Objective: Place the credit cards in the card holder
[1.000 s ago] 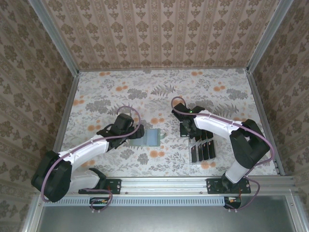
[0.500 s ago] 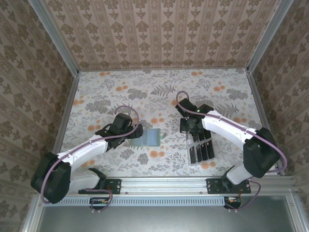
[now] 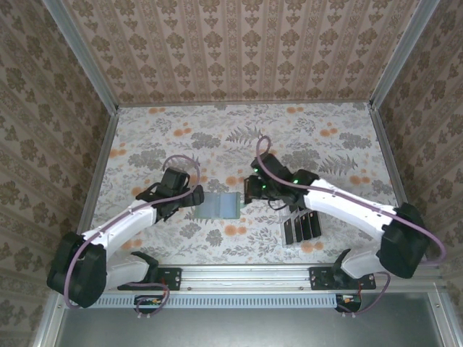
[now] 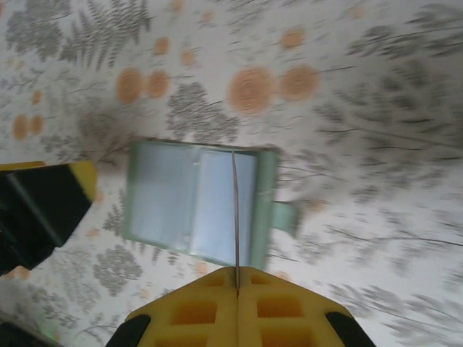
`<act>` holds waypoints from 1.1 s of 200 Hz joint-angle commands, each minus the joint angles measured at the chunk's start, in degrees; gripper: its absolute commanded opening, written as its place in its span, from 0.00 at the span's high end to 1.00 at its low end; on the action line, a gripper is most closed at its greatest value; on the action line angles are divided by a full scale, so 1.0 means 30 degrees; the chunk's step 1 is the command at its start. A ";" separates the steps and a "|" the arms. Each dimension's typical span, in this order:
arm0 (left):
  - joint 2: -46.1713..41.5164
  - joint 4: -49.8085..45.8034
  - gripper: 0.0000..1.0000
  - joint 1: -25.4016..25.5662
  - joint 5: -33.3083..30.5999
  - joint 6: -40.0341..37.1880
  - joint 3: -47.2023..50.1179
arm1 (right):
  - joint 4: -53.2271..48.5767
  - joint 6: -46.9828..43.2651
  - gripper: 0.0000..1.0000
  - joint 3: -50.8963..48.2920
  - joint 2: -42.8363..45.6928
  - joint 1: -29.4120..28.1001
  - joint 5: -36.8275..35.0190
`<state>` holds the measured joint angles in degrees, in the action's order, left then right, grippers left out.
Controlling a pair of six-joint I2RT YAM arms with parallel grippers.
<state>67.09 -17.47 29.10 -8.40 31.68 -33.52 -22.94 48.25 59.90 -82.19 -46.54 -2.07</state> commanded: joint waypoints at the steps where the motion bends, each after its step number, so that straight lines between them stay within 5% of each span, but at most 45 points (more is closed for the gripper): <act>1: -0.0331 -0.1301 0.00 -0.0157 -0.0639 0.0171 -0.0522 | 0.4500 0.1508 1.00 -0.0332 -0.1998 -0.0905 0.0476; 66: -0.0395 -0.1643 0.00 -0.0442 -0.0587 0.0228 -0.0588 | 0.7601 0.2122 1.00 0.0486 -0.5972 -0.2019 0.1026; 220: 0.1211 -0.0962 0.00 0.1051 0.0468 -0.0884 -0.1421 | 0.8681 0.1210 1.00 -0.3434 -0.5576 0.0220 0.2436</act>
<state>69.95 -20.99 30.41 -7.22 31.11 -35.90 4.84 53.30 51.27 -99.74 -47.05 4.40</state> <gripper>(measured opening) 0.997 0.064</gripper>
